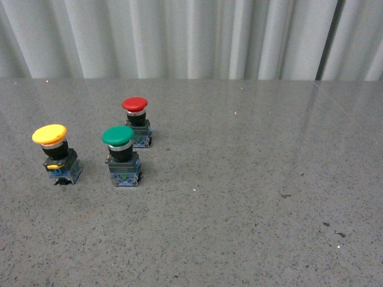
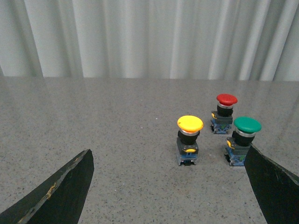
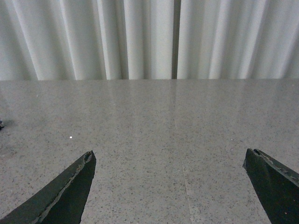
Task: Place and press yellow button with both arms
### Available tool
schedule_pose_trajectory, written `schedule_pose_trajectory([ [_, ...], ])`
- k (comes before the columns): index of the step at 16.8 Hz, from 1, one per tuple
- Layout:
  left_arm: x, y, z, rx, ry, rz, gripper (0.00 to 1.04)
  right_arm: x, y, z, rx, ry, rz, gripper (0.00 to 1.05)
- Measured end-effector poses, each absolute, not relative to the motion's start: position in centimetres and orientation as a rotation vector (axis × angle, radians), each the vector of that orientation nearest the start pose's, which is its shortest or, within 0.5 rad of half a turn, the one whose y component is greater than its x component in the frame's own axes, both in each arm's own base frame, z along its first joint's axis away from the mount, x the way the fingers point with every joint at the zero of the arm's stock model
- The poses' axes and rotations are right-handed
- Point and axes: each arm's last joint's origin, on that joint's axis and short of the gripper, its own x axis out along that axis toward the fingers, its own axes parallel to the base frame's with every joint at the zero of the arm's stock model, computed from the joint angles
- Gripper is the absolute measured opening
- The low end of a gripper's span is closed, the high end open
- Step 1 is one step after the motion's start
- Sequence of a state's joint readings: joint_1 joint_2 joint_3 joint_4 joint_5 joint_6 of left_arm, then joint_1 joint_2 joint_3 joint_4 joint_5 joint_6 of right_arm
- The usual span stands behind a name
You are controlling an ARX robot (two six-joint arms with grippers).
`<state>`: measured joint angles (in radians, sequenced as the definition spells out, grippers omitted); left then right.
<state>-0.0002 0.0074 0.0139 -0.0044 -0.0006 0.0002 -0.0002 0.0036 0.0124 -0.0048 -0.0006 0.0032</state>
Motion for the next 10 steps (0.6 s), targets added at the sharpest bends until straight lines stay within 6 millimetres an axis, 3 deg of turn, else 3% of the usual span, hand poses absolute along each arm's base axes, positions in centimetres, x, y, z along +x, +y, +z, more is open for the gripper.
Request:
schedule_pose_trajectory([
  [2,10.0,-0.2,16.5,0.001,0.159,0.123,0.98,9.7,0.0,16.7,0.003,-0.004,0.0,0.98],
  [5,12.9,1.2,20.4,0.037,0.083,0.277,0.98,9.7,0.0,16.7,0.003,-0.003,0.0,0.98],
  [7,16.3,1.6,23.4,0.055,0.033,0.217,0.98,9.7,0.0,16.7,0.003,-0.004,0.0,0.98],
  [10,22.5,1.4,24.2,0.065,0.148,0.103,0.98,9.7,0.0,16.7,0.003,-0.004,0.0,0.98],
])
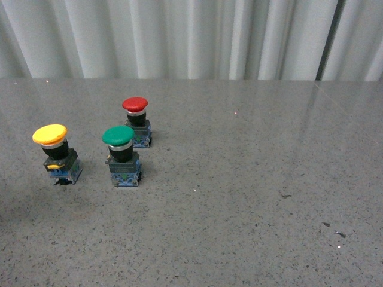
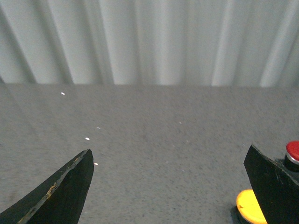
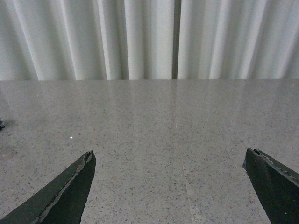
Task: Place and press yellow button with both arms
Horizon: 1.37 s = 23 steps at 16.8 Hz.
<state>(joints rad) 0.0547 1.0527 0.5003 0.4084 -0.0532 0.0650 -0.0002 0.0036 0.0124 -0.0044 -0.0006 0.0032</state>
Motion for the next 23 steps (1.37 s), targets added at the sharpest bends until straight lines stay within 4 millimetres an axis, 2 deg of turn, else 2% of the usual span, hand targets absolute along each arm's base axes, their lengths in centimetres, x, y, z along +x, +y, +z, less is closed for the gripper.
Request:
schedule_pose_trajectory([
  [2,25.1,0.7,23.7,0.063,0.212,0.061,0.98,9.7,0.0,16.7,0.003,-0.004,0.0,0.98],
  [4,28.2,-1.0,22.8,0.054,0.298,-0.038,0.98,9.7,0.0,16.7,0.003,-0.004,0.0,0.98],
  [6,30.0,-2.9,21.0,0.041,0.375,-0.11,0.98,9.7,0.0,16.7,0.003,-0.004,0.0,0.98],
  [9,30.6,-4.2,18.9,0.034,0.462,-0.119,0.98,9.7,0.0,16.7,0.003,-0.004,0.0,0.98],
  [15,30.9,-4.7,17.3,0.01,0.506,-0.07,0.98,9.7,0.0,16.7,0.003,-0.004,0.0,0.98],
  [16,30.8,-4.6,17.0,0.01,0.511,-0.066,0.94,9.7,0.0,16.7,0.003,-0.004,0.0,0.98],
  [18,30.4,-4.3,16.6,0.01,0.532,-0.059,0.72,9.7,0.0,16.7,0.003,-0.004,0.0,0.98],
  [20,30.1,-4.1,17.1,0.01,0.524,-0.053,0.51,9.7,0.0,16.7,0.003,-0.004,0.0,0.98],
  [22,29.6,-4.0,18.2,0.011,0.499,-0.054,0.38,9.7,0.0,16.7,0.003,-0.004,0.0,0.98],
  [23,29.3,-4.1,18.8,0.012,0.493,-0.057,0.37,9.7,0.0,16.7,0.003,-0.004,0.0,0.98],
])
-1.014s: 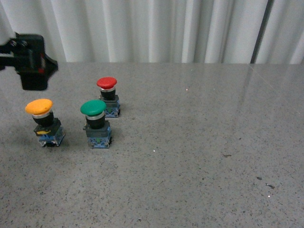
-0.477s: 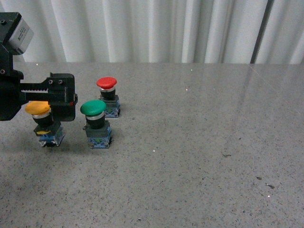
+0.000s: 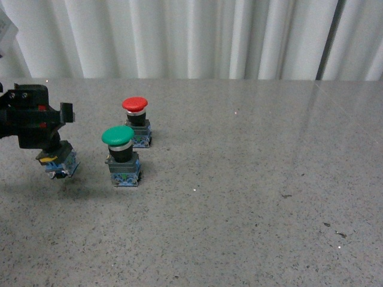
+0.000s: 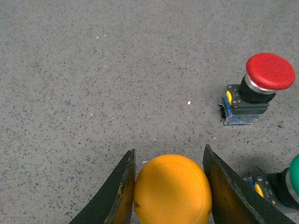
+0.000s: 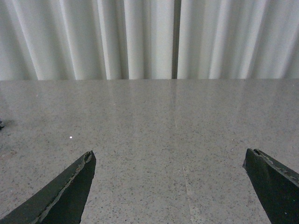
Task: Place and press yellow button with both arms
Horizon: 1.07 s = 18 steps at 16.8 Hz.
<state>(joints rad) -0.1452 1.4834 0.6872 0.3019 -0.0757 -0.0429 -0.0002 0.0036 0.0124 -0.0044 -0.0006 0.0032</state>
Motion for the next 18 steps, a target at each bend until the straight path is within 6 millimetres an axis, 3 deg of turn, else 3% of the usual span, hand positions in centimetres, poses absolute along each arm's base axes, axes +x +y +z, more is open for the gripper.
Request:
schedule_pose_trajectory([
  [2,28.7,-4.5,20.9,0.029,0.45,-0.075,0.37,9.7,0.0,16.7,0.003,-0.004,0.0,0.98],
  [4,28.5,-6.0,24.5,0.036,0.352,-0.121,0.36,9.7,0.0,16.7,0.003,-0.004,0.0,0.98],
  [6,28.7,-8.9,28.6,0.028,0.235,-0.2,0.36,9.7,0.0,16.7,0.003,-0.004,0.0,0.98],
  [8,29.2,-11.9,30.3,0.014,0.203,-0.292,0.36,9.7,0.0,16.7,0.003,-0.004,0.0,0.98],
  [10,30.7,-15.9,30.1,0.0,0.252,-0.379,0.36,9.7,0.0,16.7,0.003,-0.004,0.0,0.98],
  [14,32.1,-18.7,28.6,-0.021,0.318,-0.422,0.36,9.7,0.0,16.7,0.003,-0.004,0.0,0.98],
  [16,33.5,-22.7,25.7,-0.072,0.407,-0.437,0.36,9.7,0.0,16.7,0.003,-0.004,0.0,0.98],
  [18,33.4,-24.8,23.1,-0.104,0.464,-0.412,0.36,9.7,0.0,16.7,0.003,-0.004,0.0,0.98],
])
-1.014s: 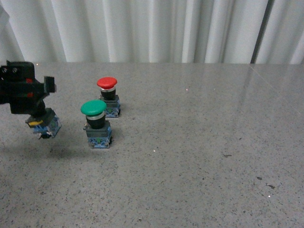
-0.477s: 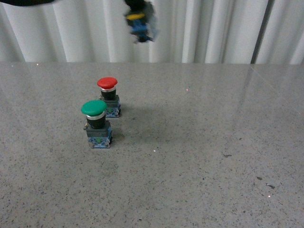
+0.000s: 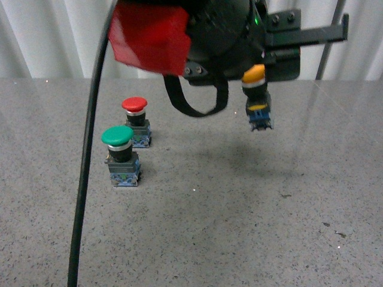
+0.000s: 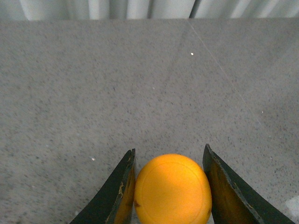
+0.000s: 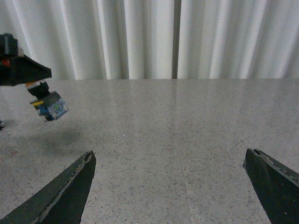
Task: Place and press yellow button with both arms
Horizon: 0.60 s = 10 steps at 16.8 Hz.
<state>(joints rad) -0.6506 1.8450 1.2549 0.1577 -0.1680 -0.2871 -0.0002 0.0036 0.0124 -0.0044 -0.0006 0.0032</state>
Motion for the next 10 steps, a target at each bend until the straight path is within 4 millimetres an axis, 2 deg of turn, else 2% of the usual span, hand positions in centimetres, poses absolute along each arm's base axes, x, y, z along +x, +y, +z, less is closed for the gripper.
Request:
schedule_pose_trajectory([
  [2,32.6,-25.9,20.2,-0.121,0.532,-0.391,0.36,9.7,0.0,16.7,0.003,-0.004,0.0,0.98],
  [3,32.7,-26.0,19.5,-0.133,0.548,-0.383,0.36,9.7,0.0,16.7,0.003,-0.006,0.0,0.98],
  [6,32.7,-25.3,18.0,-0.133,0.584,-0.322,0.36,9.7,0.0,16.7,0.003,-0.004,0.0,0.98],
  [9,32.8,-25.4,18.0,-0.135,0.583,-0.328,0.37,9.7,0.0,16.7,0.003,-0.004,0.0,0.98],
  [10,32.9,-25.4,18.0,-0.137,0.58,-0.334,0.51,9.7,0.0,16.7,0.003,-0.004,0.0,0.98],
])
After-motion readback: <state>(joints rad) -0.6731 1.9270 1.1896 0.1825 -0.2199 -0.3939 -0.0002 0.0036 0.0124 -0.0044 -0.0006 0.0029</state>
